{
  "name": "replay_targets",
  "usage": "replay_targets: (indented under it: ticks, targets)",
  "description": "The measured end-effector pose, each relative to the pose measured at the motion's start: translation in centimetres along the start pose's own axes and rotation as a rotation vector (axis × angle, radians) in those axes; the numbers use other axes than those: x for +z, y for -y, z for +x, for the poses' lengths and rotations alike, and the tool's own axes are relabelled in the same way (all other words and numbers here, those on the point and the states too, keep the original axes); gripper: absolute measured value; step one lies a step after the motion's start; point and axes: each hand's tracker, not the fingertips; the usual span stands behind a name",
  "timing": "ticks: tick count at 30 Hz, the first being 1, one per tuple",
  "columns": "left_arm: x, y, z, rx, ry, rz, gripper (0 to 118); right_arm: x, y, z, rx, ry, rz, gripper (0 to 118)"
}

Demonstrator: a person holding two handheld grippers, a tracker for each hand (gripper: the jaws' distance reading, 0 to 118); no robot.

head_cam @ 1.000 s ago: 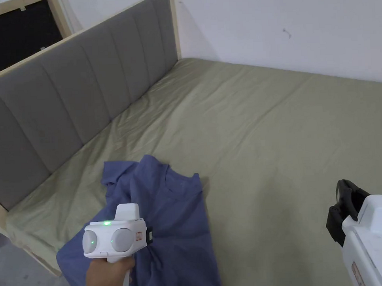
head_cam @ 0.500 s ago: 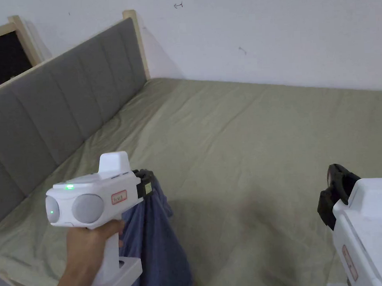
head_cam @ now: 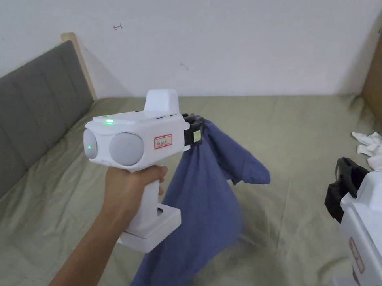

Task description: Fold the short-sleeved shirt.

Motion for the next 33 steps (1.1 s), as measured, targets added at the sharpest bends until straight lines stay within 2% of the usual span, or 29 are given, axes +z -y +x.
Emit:
replay_targets:
  ticks: [3, 6, 13, 18, 23, 27, 28, 29, 30, 32, 33]
  targets:
    - [-2.2, -0.4, 3.0, -0.013, 0.09, -0.014, 0, 0.6, -0.1, 1.4, 0.002, 0.041, 0.0, 0]
    - [-5.2, 1.1, 5.5, -0.062, 0.121, -0.078, 0, 1.0, 0.0, 2.6, -0.004, 0.082, -0.011, 0]
    - [-12.6, 11.3, 8.0, -0.073, 0.222, -0.335, 0, 1.6, 0.7, 4.8, 0.001, 0.146, -0.045, 0]
    - [-16.1, 19.5, 7.8, -0.08, 0.185, -0.506, 0, 1.4, 1.8, 5.8, 0.001, 0.166, -0.073, 0]
    - [-19.5, 25.7, 7.0, -0.079, 0.084, -0.684, 0, 1.2, 2.6, 5.6, -0.004, 0.167, -0.106, 0]
    - [-19.6, 26.3, 6.4, -0.036, 0.047, -0.648, 3, 1.2, 2.4, 4.9, -0.002, 0.16, -0.119, 0]
    - [-19.2, 25.6, 6.4, -0.017, 0.044, -0.633, 11, 1.3, 2.4, 5.0, -0.001, 0.159, -0.119, 0]
    - [-18.8, 25.1, 6.3, -0.006, 0.033, -0.611, 25, 1.3, 2.4, 4.9, 0.0, 0.159, -0.117, 0]
    - [-18.2, 24.6, 6.3, -0.005, 0.028, -0.591, 42, 1.4, 2.2, 4.8, 0.001, 0.159, -0.115, 0]
    - [-16.9, 22.9, 6.4, -0.003, 0.014, -0.536, 84, 1.3, 2.1, 5.0, 0.001, 0.157, -0.109, 0]
    - [-16.1, 22.0, 6.4, 0.004, 0.007, -0.508, 99, 1.3, 2.0, 5.1, 0.0, 0.155, -0.106, 0]
